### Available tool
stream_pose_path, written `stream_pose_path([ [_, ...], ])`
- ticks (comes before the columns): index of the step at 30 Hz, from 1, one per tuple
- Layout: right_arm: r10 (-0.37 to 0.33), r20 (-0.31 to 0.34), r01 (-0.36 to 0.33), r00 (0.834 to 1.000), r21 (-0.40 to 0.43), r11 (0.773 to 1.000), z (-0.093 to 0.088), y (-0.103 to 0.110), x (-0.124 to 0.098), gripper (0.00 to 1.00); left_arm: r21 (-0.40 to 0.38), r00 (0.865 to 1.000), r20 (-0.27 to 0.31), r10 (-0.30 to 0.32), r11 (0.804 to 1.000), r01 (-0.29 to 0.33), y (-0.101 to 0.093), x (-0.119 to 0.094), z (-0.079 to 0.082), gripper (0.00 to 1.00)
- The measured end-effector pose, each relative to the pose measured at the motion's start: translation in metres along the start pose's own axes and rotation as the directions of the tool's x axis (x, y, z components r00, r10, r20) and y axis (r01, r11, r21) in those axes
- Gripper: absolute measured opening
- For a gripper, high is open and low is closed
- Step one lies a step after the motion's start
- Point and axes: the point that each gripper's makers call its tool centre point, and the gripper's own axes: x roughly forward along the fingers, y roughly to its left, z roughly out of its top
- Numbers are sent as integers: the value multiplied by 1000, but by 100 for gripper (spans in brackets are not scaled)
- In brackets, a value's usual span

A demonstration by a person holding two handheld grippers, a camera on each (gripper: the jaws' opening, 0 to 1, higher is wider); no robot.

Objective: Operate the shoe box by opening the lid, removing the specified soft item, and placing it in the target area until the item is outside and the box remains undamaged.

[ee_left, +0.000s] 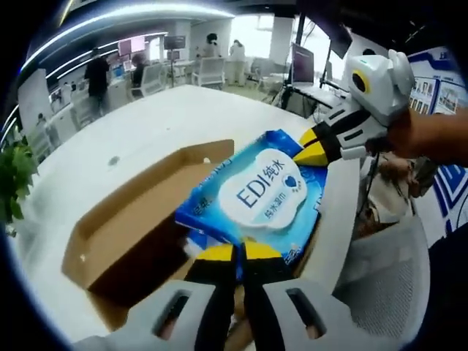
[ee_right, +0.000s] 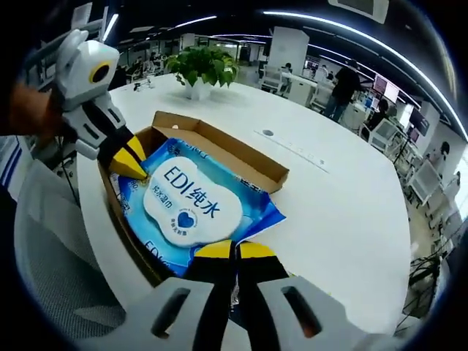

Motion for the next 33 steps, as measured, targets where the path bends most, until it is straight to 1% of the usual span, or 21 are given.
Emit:
stream_pose_path([
  [5, -19, 0, 19, 1000, 26, 999, -12, -12, -7, 0, 17, 1000, -6, -19, 1000, 19, -11, 9, 8, 0],
  [11, -49, -4, 49, 999, 56, 997, -28, -29, -18, 0, 38, 999, -15, -43, 998, 44, -26, 26, 18, 0],
  [21, -86, -19, 88, 996, 81, 993, -49, -56, -34, 0, 57, 996, -7, -83, 995, 84, -49, 50, 39, 0],
  [29, -108, -32, 110, 994, 92, 990, -62, -73, -43, 0, 65, 994, -8, -106, 992, 106, -63, 66, 49, 0],
  [33, -119, -41, 123, 992, 102, 987, -71, -82, -47, 0, 75, 993, -20, -121, 990, 122, -71, 76, 52, 0],
])
